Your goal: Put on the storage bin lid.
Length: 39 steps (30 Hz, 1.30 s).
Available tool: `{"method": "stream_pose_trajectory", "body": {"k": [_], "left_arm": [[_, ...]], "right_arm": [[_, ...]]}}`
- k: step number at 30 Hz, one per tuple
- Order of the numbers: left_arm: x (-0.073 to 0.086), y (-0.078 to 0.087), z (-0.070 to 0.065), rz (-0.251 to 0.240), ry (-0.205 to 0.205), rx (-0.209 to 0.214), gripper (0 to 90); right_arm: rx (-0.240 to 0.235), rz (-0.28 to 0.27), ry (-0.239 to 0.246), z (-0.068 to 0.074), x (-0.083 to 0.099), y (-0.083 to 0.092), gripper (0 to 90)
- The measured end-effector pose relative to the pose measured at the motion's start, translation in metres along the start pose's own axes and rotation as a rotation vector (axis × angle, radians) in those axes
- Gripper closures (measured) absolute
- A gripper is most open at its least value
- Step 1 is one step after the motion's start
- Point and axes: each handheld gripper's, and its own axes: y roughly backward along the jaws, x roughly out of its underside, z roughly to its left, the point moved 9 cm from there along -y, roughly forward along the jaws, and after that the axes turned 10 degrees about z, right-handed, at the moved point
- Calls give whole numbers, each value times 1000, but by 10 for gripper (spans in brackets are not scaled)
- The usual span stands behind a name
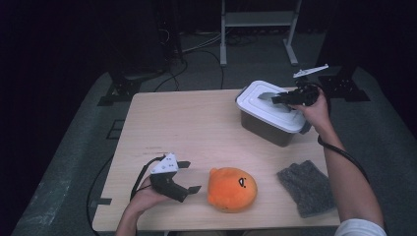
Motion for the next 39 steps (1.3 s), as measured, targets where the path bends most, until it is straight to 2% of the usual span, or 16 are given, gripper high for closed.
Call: {"method": "stream_pose_trajectory", "body": {"k": [10,24,34,39], "left_arm": [[0,0,-1,1,1,3,78],[0,0,-1,2,0,4,78],[1,-1,-2,6,0,9,78],[-1,2,0,-6,2,-7,79]], "right_arm": [[-30,11,16,10,1,-2,661],[-54,33,49,20,2,-3,672],[-101,40,56,26,1,-6,675],[-133,43,80,36,-3,-12,675]]}}
